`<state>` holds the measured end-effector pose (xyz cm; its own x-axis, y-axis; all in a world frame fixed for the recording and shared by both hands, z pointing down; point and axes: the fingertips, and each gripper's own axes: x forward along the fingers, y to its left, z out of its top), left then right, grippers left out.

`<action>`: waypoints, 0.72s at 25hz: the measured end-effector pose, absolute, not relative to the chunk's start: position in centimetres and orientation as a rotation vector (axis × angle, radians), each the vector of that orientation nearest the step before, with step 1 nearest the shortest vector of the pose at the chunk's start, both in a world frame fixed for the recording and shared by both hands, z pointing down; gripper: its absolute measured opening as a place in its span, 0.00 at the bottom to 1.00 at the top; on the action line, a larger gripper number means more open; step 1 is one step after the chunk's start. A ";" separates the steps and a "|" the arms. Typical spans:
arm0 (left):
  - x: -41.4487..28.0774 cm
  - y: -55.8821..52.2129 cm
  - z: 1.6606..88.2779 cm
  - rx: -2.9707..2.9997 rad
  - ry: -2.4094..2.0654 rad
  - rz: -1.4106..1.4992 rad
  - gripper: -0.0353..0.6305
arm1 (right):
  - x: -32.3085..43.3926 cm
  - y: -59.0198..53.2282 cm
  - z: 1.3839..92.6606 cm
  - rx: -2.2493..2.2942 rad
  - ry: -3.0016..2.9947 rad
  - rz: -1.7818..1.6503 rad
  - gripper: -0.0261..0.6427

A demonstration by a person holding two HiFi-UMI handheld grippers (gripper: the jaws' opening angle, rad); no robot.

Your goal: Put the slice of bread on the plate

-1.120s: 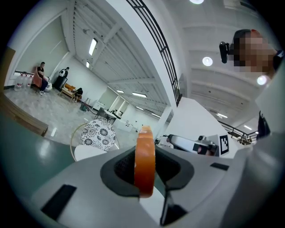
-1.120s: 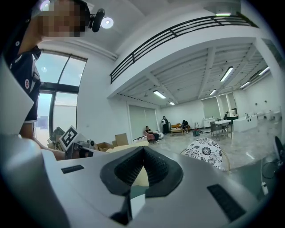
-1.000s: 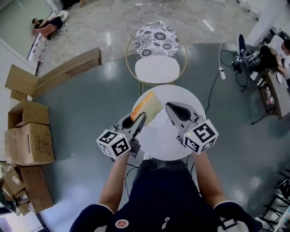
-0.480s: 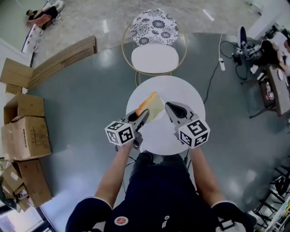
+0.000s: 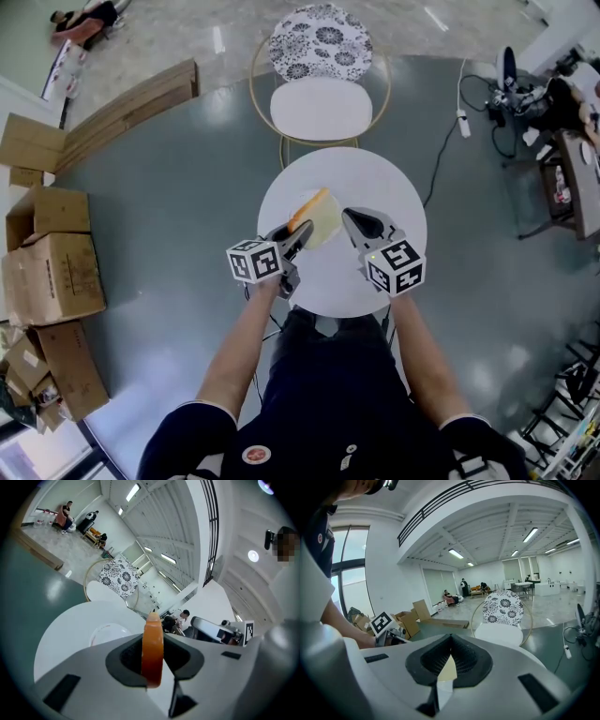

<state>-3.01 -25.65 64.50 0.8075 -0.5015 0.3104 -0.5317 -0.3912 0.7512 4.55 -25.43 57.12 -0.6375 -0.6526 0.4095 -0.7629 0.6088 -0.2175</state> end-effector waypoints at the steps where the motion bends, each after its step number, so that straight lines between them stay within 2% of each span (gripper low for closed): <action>1: -2.9 -25.7 65.2 2.044 -0.762 0.051 0.20 | 4.6 -25.4 57.3 1.148 -2.546 0.548 0.05; 18: -4.6 -27.3 71.3 1.923 -0.899 0.214 0.20 | 4.7 -26.1 57.8 1.117 -2.541 0.579 0.05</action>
